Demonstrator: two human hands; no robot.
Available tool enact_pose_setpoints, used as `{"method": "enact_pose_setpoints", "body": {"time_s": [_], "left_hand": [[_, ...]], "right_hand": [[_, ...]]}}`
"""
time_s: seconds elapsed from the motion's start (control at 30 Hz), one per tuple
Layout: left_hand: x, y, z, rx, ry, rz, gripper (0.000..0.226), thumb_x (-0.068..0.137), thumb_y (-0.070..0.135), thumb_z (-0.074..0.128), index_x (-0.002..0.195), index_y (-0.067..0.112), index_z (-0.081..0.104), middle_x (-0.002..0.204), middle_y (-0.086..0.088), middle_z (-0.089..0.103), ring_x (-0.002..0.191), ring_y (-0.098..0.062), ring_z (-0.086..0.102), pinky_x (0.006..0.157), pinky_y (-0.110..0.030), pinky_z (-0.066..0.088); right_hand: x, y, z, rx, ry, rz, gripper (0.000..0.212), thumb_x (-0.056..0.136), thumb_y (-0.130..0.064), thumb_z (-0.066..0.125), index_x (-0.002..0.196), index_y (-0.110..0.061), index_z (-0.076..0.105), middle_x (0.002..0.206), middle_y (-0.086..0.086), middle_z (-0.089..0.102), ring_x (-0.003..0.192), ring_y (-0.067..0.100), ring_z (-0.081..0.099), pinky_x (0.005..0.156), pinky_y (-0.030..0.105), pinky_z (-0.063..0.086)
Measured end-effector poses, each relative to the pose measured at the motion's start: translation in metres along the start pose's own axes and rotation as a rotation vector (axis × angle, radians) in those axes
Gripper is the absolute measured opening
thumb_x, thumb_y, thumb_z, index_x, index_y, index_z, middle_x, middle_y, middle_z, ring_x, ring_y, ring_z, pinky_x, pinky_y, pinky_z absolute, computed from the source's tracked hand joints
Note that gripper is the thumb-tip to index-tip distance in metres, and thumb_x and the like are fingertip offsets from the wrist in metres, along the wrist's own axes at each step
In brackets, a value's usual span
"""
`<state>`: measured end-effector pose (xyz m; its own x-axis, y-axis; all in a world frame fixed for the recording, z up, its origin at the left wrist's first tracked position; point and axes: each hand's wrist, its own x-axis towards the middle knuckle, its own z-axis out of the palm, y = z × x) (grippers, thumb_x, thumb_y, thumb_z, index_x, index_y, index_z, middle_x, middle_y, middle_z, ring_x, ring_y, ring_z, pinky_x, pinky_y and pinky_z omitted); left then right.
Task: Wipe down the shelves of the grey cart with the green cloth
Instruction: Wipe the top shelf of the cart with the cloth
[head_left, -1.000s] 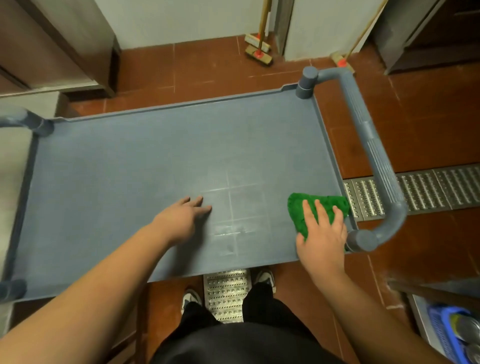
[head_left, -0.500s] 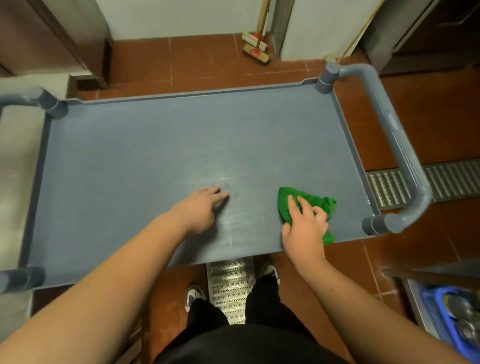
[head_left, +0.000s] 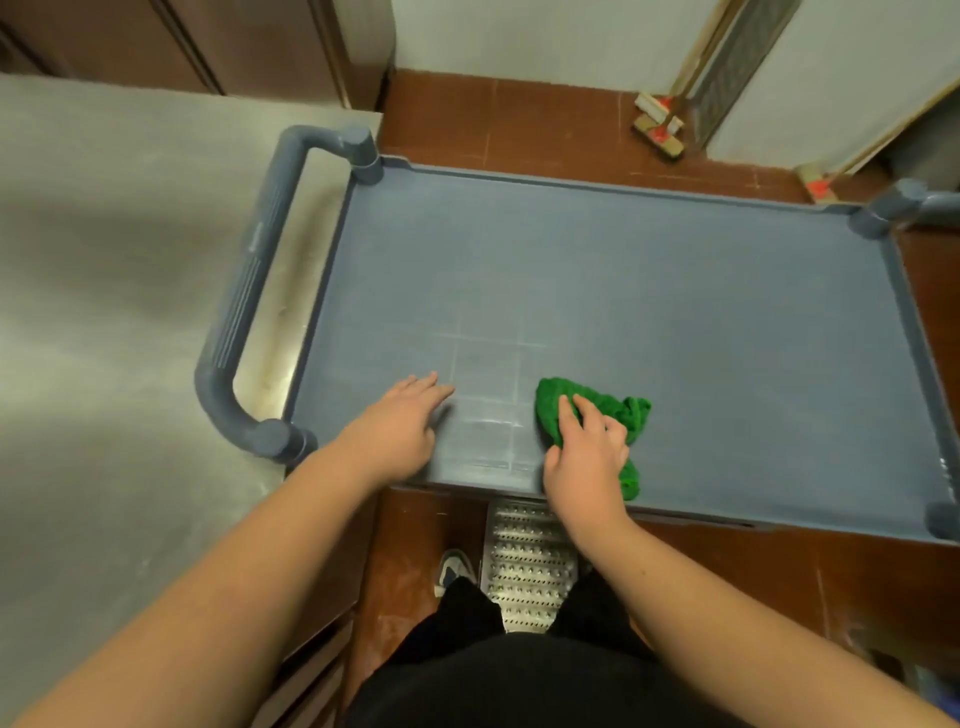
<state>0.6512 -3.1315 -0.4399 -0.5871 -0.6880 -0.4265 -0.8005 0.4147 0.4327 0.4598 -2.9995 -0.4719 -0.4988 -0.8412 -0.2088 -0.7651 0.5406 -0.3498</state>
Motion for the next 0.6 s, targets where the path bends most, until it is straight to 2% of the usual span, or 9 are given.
{"method": "enact_pose_setpoints", "body": {"time_s": [0.27,0.37,0.43,0.5,0.6], "left_hand": [[-0.058,-0.065,-0.013,-0.170,0.124,-0.115,0.063,0.090,0.001,0.042,0.151,0.010,0.027,0.159,-0.011,0.023,0.147,-0.023,0.020,0.117,-0.025,0.010],[-0.076,-0.069,-0.007,-0.246,0.104,-0.135,0.063,0.090,0.005,0.048,0.150,0.008,0.026,0.152,-0.011,0.035,0.140,-0.024,0.034,0.116,-0.027,0.021],[-0.082,-0.072,0.000,-0.313,0.105,-0.135,0.061,0.093,0.013,0.047,0.149,0.010,0.024,0.147,-0.011,0.039,0.134,-0.023,0.040,0.115,-0.034,0.029],[-0.083,-0.075,0.008,-0.335,0.111,-0.129,0.064,0.095,0.021,0.042,0.152,0.013,0.015,0.153,-0.013,0.029,0.141,-0.023,0.031,0.117,-0.040,0.027],[-0.075,-0.064,0.012,-0.277,0.164,-0.118,0.074,0.093,0.014,0.042,0.155,0.017,0.002,0.162,-0.011,0.003,0.150,-0.024,0.004,0.122,-0.039,0.009]], "right_hand": [[-0.015,-0.128,0.052,-0.020,-0.091,-0.226,0.067,0.087,-0.018,0.059,0.150,-0.011,0.038,0.155,0.012,0.034,0.124,0.037,0.036,0.104,0.051,0.033],[-0.019,-0.168,0.067,-0.022,-0.150,-0.361,0.067,0.087,-0.019,0.057,0.150,-0.012,0.037,0.155,0.010,0.034,0.124,0.034,0.036,0.105,0.048,0.032],[-0.018,-0.181,0.072,-0.030,-0.177,-0.414,0.067,0.088,-0.022,0.055,0.151,-0.014,0.036,0.156,0.009,0.033,0.126,0.033,0.035,0.107,0.047,0.031],[-0.017,-0.179,0.070,-0.059,-0.184,-0.456,0.069,0.087,-0.029,0.054,0.152,-0.017,0.034,0.158,0.006,0.032,0.129,0.032,0.034,0.109,0.046,0.030],[-0.018,-0.152,0.058,-0.027,-0.213,-0.534,0.072,0.089,-0.042,0.050,0.155,-0.022,0.029,0.162,0.000,0.024,0.139,0.026,0.025,0.117,0.045,0.025]]}}
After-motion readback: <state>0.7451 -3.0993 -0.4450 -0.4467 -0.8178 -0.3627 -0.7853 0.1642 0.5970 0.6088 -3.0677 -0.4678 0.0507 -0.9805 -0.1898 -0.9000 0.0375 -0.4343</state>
